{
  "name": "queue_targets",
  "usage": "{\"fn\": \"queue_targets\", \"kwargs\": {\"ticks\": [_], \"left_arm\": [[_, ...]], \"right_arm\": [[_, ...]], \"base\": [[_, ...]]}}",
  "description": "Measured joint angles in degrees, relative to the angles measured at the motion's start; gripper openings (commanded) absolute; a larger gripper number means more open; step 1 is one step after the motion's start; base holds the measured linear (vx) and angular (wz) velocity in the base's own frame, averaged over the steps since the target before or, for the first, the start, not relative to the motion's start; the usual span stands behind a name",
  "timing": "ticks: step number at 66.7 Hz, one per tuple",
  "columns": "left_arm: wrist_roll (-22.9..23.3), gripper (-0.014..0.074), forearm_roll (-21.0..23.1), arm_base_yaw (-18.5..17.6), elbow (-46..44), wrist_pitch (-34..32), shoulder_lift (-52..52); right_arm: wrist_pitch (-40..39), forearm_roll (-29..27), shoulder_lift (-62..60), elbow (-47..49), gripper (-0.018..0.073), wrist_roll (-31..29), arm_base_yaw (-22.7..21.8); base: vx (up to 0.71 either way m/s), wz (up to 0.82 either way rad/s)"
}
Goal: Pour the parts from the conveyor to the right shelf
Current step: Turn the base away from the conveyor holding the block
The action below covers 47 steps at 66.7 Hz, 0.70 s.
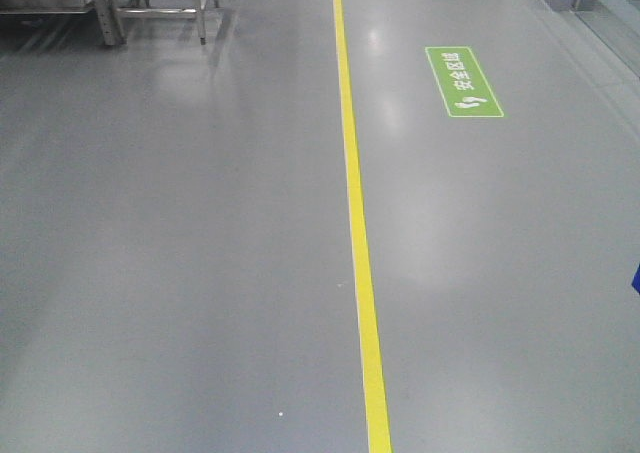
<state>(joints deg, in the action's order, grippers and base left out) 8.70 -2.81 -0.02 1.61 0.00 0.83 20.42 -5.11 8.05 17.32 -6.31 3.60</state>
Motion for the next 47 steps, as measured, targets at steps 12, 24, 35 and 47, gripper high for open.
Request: {"fn": "queue_targets", "kwargs": {"ticks": [12,24,35,47], "left_arm": [[0.00,-0.0006,0.00,0.00,0.00,0.00,0.00],[0.00,-0.0006,0.00,0.00,0.00,0.00,0.00],[0.00,-0.0006,0.00,0.00,0.00,0.00,0.00],[0.00,-0.0006,0.00,0.00,0.00,0.00,0.00]], "right_arm": [[0.06,0.00,0.00,0.00,-0.0004,0.00,0.00],[0.06,0.00,0.00,0.00,-0.0004,0.00,0.00],[0.06,0.00,0.00,0.00,-0.0004,0.00,0.00],[0.06,0.00,0.00,0.00,-0.0004,0.00,0.00]], "base": [[0.08,-0.10],[0.15,-0.06],[0.25,-0.05],[0.36,0.07]]}}
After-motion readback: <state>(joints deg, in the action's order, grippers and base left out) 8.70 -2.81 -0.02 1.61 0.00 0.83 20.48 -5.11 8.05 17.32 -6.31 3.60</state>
